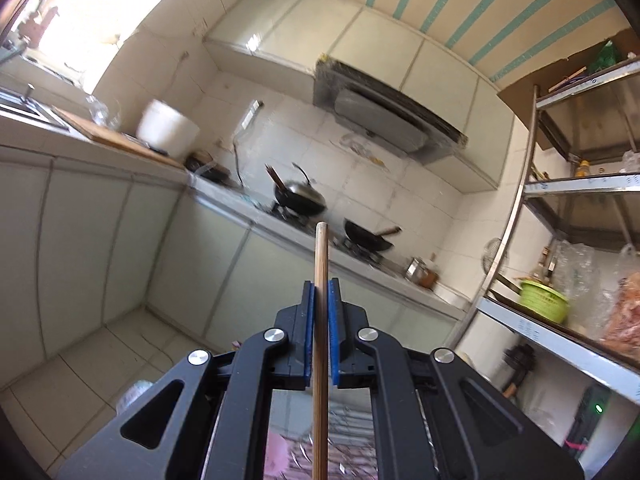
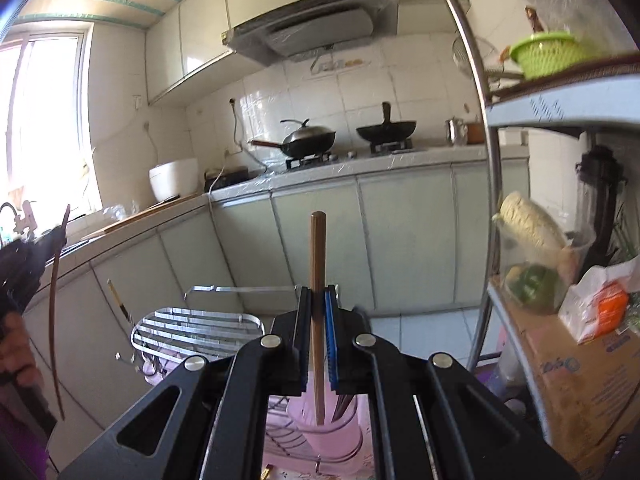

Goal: Organize utensils
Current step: 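Lift the wooden chopstick with left gripper while right lifts its chopstick above the pink cup, then lower chopsticks into the pink cup and open both grippers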

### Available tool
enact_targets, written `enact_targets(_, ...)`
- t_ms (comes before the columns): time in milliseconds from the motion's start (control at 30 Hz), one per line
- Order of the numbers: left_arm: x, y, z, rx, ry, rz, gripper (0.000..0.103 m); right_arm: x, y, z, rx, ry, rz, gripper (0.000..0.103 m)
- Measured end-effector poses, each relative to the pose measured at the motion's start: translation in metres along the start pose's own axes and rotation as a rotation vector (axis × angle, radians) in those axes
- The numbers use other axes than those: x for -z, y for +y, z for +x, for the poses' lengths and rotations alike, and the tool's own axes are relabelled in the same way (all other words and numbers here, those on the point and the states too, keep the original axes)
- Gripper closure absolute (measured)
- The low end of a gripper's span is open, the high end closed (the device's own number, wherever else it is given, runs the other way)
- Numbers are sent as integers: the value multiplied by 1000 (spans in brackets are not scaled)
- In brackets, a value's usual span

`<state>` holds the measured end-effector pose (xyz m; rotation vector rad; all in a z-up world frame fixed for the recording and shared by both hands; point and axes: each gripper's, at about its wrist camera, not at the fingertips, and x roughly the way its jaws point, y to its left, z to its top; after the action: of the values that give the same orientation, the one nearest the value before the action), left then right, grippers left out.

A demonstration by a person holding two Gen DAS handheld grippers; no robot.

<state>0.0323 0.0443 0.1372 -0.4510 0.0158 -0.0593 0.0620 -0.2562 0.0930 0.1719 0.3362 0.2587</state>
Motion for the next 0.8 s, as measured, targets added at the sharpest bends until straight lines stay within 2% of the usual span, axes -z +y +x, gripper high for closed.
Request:
enact_targets(200,20,-2,13,-109,-155,40,97,17,-13,15,-5,35,43,97)
enact_targets(500,46,1,24,-274,-384,34,97,30,-26,18,-34,14,97,97)
enact_targets(633,57,5,29,-312,-441,32,97,30,-29,19,-44,9,112,96)
enact_targets(800,63,15,43,-346,-445,1,97,31,-29,17,-51,7,110,96)
